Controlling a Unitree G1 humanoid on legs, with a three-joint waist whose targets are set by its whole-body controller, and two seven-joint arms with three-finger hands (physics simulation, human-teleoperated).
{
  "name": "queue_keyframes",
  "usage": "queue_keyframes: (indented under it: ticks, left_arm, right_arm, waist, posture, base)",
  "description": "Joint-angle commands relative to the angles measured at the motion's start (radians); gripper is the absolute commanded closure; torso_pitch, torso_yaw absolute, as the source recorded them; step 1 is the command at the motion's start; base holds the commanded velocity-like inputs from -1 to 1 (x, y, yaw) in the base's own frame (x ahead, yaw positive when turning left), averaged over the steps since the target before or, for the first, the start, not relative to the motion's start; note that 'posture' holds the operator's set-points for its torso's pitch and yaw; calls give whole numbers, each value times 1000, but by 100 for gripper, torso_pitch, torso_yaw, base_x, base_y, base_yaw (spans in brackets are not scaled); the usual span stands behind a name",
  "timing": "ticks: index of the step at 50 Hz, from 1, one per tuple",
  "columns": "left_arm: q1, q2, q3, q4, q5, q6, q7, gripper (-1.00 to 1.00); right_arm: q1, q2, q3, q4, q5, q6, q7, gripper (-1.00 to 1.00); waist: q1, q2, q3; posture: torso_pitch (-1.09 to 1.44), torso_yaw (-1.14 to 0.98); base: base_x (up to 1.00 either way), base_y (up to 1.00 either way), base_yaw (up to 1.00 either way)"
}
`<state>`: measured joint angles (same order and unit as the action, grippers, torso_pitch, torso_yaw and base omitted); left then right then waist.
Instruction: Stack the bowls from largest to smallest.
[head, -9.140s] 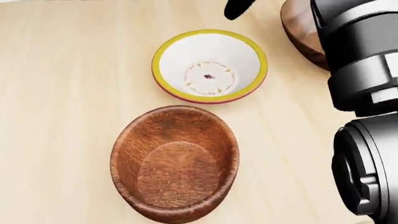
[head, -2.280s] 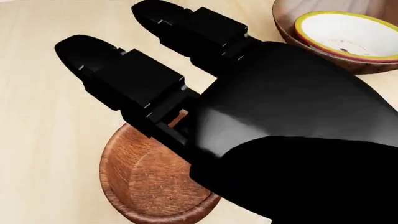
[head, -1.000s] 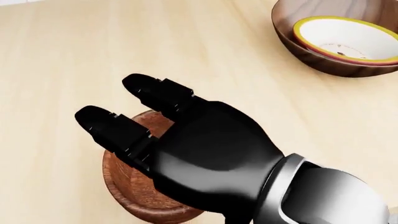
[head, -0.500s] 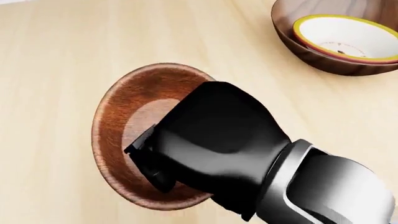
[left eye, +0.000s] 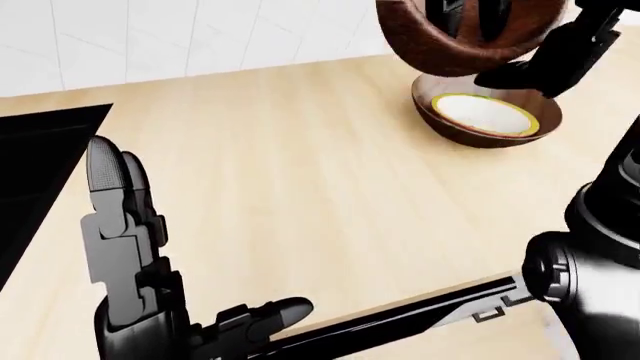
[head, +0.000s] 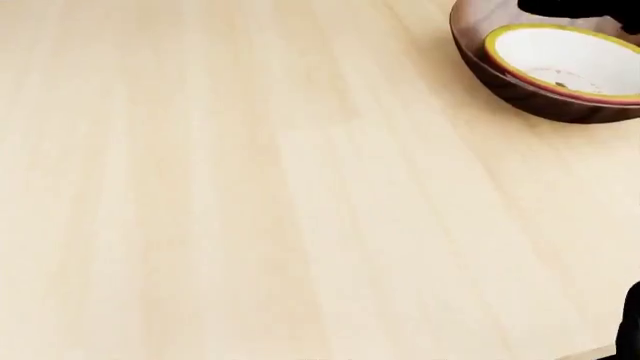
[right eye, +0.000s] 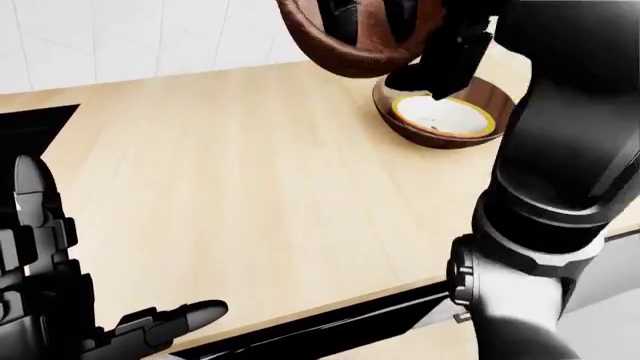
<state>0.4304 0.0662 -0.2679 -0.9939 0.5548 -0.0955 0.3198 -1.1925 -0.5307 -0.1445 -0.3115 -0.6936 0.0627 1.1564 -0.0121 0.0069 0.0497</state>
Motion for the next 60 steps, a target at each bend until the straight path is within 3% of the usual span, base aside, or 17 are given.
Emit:
queue_keyframes:
  ticks: [1, 7, 14, 20, 26, 47, 60]
  left_arm:
    - [-4, 0, 0, -37, 1, -19, 3, -100]
    - [-7, -1, -4, -35, 7, -14, 2, -100]
    - [-12, 0, -7, -42, 8, -3, -1, -100]
    - [-14, 1, -3, -38, 3, -3, -1, -100]
    - [-9, 1, 2, -34, 0, -13, 0, -100]
    - [-7, -2, -3, -38, 5, -11, -2, -100]
    - [-13, 1, -5, -40, 8, -2, -2, -100]
  right_arm:
    - [-46, -44, -14, 105, 23, -43, -75, 100]
    - [-136, -127, -4, 517, -11, -167, -230, 100]
    - [-202, -126, 22, 830, -53, -232, -333, 100]
    - [-171, -83, 27, 848, -31, -211, -271, 100]
    - [-153, -60, 41, 948, -63, -252, -314, 100]
    - [-100, -124, 19, 991, -72, -265, -351, 100]
    - [-129, -167, 39, 1238, -175, -319, -587, 100]
  waist:
    - [1, -2, -16]
    - [-1, -2, -18]
    - [2, -4, -21]
    - [7, -7, -22]
    - [11, -11, -24]
    - [24, -25, -20]
    - [26, -28, -26]
  posture:
    - [0, 0]
    - [0, 0]
    - [0, 0]
    - [0, 0]
    - [0, 0]
    - [0, 0]
    - [0, 0]
  base:
    - [0, 0, 0]
    - [0, 0, 0]
    - [0, 0, 0]
    - [0, 0, 0]
    - [0, 0, 0]
    - [0, 0, 0]
    - [0, 0, 0]
